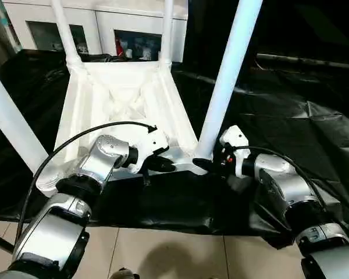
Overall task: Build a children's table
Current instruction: Rotate leg to tighten
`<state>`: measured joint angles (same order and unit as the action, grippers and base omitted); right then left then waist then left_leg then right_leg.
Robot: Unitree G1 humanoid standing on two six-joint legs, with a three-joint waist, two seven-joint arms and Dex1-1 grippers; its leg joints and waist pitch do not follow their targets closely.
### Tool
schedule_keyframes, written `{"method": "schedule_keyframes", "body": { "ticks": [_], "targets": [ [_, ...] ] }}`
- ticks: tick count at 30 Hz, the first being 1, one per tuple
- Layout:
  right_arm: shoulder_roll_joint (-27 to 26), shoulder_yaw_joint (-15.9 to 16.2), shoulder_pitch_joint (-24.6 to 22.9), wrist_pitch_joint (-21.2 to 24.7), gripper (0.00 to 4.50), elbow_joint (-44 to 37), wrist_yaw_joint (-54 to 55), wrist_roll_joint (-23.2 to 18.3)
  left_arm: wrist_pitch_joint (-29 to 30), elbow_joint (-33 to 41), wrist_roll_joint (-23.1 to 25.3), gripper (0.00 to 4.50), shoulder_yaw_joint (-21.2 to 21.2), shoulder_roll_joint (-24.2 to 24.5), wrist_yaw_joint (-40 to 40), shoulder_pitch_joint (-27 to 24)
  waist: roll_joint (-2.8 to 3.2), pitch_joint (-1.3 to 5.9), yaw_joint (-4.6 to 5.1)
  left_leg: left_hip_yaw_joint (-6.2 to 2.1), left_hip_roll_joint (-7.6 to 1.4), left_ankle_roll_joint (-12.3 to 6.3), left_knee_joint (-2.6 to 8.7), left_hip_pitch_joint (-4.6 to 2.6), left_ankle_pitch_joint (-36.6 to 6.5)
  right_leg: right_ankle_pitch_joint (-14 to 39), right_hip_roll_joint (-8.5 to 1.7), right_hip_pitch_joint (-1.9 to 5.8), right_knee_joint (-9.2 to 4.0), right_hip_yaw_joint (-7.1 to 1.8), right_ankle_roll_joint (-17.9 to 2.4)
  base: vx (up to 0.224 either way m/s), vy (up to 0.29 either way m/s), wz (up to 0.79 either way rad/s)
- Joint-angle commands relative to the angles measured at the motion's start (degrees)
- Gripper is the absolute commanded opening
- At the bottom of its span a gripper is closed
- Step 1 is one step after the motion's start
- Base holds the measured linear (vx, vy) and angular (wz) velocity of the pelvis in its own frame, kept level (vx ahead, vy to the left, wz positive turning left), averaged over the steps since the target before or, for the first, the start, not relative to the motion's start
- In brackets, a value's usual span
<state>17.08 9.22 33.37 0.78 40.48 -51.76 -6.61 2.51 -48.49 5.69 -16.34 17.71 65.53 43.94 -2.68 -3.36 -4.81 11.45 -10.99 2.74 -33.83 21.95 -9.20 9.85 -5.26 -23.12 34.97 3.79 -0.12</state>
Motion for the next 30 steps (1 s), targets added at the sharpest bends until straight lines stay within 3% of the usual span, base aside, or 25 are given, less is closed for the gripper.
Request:
{"method": "schedule_keyframes", "body": {
  "ticks": [1,8,10,16,17,20,21,23,25,26,30],
  "targets": [
    [0.2,-0.9,1.1,-0.7,2.75,1.7,-0.5,0.2,0.2,-0.4,-1.2,0.00,0.6,-0.6,0.3,-1.4,-0.13,3.73,0.28,-1.32,-2.64,0.00,4.37,-1.48,-18.4,19.7,-3.69,1.85,-4.93,-2.59,-11.4,0.000,0.000,0.00],
    [-0.4,-0.5,1.3,-1.7,2.70,3.8,-0.3,0.8,0.9,-0.7,-1.4,0.00,1.0,-0.8,-0.5,-1.4,-0.21,3.64,0.33,-1.35,-2.66,-0.12,4.42,-1.42,-18.6,20.6,-3.71,1.79,-4.98,-2.59,-11.3,0.000,0.000,0.00],
    [-2.9,-3.2,0.8,-0.9,2.70,6.2,7.7,0.3,4.2,-0.8,-2.2,0.00,3.1,-3.4,-6.4,-1.5,-0.34,3.55,0.41,-1.40,-2.65,0.29,4.44,-1.51,-19.4,22.5,-3.85,1.62,-5.17,-2.56,-11.0,0.000,0.000,0.00],
    [-7.7,-6.7,0.0,0.1,2.70,8.5,22.9,0.5,7.8,-1.8,-2.0,0.00,4.6,-8.9,-16.3,-0.9,-0.47,3.41,1.56,-1.63,-2.45,1.10,4.51,-1.53,-21.1,27.0,-3.79,1.32,-5.72,-2.46,-9.6,0.000,0.000,0.00],
    [-10.7,-7.9,0.1,1.7,2.70,8.7,31.4,1.1,9.1,-3.6,-1.8,0.00,5.6,-12.4,-22.4,0.2,0.29,3.46,1.63,-1.62,-2.40,1.06,4.50,-1.66,-21.1,26.8,-3.74,1.24,-5.87,-2.53,-9.4,0.000,0.000,0.00],
    [-14.8,-7.8,1.2,2.8,2.70,9.3,38.4,2.5,9.7,-6.3,-0.9,0.00,5.9,-16.7,-29.9,2.1,0.08,3.68,1.86,-1.51,-2.04,0.88,4.42,-1.72,-21.3,26.4,-3.43,1.16,-6.12,-2.44,-8.6,0.000,0.000,0.00],
    [-15.5,-7.4,1.3,2.5,2.70,9.1,37.5,2.5,9.3,-6.8,-0.6,0.00,5.9,-17.2,-31.4,2.5,0.47,3.72,1.74,-1.60,-2.02,0.64,4.43,-1.70,-21.2,26.2,-3.52,1.30,-6.12,-2.42,-8.5,0.000,0.000,0.00],
    [-16.3,-6.1,1.4,1.3,2.70,8.7,36.3,3.4,9.0,-7.4,0.0,0.00,5.7,-17.8,-32.9,2.9,0.45,3.80,1.60,-1.46,-2.01,-0.44,4.43,-1.64,-20.6,24.8,-3.43,1.40,-6.29,-2.39,-8.1,0.000,0.000,0.00],
    [-16.5,-5.4,1.4,0.6,3.26,8.5,36.0,4.0,9.0,-7.4,0.4,0.00,5.4,-17.9,-32.9,3.0,0.37,3.89,1.56,-1.39,-1.99,-1.33,4.50,-1.26,-19.2,23.7,-3.50,1.68,-6.22,-2.40,-8.1,0.000,0.000,0.00],
    [-16.1,-5.5,0.9,-1.1,3.40,7.3,33.5,3.2,8.9,-7.1,0.7,0.00,4.9,-17.6,-31.3,2.8,0.56,3.95,1.53,-1.38,-2.04,-1.41,4.54,-1.23,-18.8,23.3,-3.46,1.68,-6.22,-2.37,-8.1,0.000,0.000,0.00],
    [-13.3,-7.3,1.4,-2.2,3.75,6.3,30.7,2.1,5.4,-7.0,1.2,0.00,4.0,-15.3,-27.5,2.6,0.40,3.91,1.68,-1.56,-2.10,-1.89,4.69,-1.11,-20.0,24.4,-3.52,1.80,-6.33,-2.21,-7.8,0.000,0.000,0.00]
  ]
}}
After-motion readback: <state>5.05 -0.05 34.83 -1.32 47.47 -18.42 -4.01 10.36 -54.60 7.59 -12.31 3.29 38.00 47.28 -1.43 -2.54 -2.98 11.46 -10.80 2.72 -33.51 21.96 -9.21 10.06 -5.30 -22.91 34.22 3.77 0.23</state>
